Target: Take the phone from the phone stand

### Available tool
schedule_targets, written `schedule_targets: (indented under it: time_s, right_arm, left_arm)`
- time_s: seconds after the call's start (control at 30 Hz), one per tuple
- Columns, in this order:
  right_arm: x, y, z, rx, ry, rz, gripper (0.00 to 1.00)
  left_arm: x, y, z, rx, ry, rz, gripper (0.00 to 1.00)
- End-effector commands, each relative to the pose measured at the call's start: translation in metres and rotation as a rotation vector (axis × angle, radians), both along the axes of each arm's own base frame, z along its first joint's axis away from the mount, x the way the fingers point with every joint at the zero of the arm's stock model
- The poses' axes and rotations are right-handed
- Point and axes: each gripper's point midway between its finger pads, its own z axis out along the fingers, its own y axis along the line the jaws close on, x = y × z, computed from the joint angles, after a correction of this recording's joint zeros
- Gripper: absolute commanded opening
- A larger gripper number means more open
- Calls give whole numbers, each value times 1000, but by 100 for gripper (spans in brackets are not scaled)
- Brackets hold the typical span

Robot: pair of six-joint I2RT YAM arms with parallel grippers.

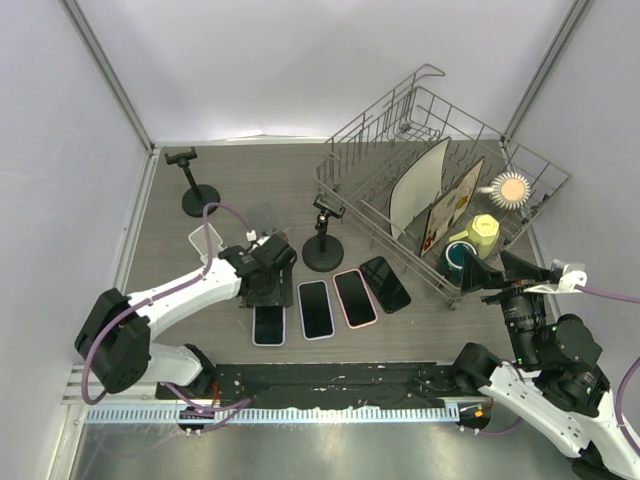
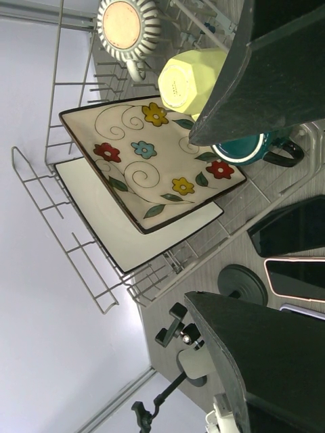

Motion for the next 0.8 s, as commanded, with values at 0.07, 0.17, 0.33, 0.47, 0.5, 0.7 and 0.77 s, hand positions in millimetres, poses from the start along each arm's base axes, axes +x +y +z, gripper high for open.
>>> schedule_targets:
  time_s: [0.07,0.17,0.33,0.47,0.5,0.7,0.77]
  right_arm:
    - [4,2,3,-14,-3,-12,94]
    - [4,1,3,-11,-4,-17,94]
    - [5,2,2,-16,2,-20,94]
    - [5,2,2,-17,0,-19,94]
    - [5,1,2,-17,1,-20,94]
    - [5,2,2,-19,2,-17,94]
    - [5,3,1,-21,3,-17,94]
  left_arm:
    - [17,-32,-12,-101,-41,36,35]
    - [19,-29,-22,-71,-35,50,37]
    - [19,-27,-32,-43,-23,55,51]
    - [17,-19,-39,4,-6,63,62]
    - [16,-19,-40,5,-5,61,68]
    - [22,-20,-31,-6,-36,61,92]
    - [24,-22,-29,-16,-46,58,97]
